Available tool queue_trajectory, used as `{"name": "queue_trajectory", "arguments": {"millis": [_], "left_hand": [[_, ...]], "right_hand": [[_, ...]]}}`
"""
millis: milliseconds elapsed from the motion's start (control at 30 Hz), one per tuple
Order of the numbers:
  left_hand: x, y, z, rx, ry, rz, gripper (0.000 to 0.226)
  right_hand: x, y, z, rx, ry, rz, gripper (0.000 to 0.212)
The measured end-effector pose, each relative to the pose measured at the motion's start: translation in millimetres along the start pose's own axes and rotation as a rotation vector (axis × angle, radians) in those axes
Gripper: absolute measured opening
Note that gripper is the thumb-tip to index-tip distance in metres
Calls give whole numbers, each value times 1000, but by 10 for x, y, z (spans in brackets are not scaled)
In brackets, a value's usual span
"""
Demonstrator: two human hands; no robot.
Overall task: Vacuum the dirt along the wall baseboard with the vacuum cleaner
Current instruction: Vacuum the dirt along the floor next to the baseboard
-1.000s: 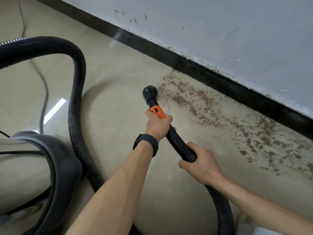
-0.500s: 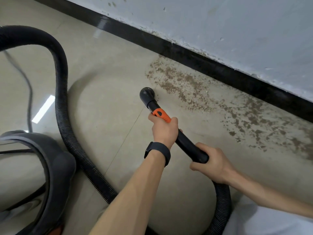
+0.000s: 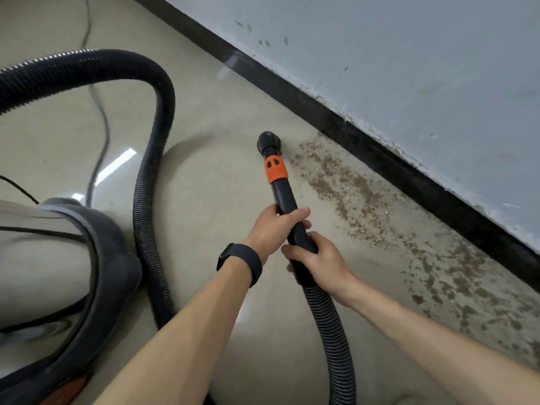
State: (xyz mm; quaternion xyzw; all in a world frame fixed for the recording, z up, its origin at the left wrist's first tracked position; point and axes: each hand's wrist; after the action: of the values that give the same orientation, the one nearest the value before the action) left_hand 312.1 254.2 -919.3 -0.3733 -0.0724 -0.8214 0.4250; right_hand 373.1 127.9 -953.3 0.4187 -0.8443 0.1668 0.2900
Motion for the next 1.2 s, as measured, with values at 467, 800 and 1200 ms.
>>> {"name": "queue_trajectory", "arguments": {"millis": [467,800,1200], "left_hand": [[261,-794,-81,-610,43,279,28],[1051,-1445,-1070,-714,-80,241,21],[1155,-799,-1440,-600,-70,-178,12]], "right_hand": [[-941,726,-757,-112,350,-243,73],[-148,1539,-254,33,323,-310,17],[404,1167,414,-133,199,197,25]]}}
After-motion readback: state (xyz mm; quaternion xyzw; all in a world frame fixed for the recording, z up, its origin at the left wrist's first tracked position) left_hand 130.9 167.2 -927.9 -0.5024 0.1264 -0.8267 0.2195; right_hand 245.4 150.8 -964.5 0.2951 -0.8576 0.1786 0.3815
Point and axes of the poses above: each hand's wrist, its own x-axis away from the middle knuckle, its own y-axis out of the palm, z = x × y, and after that the axes turned 10 degrees about z, right-handed
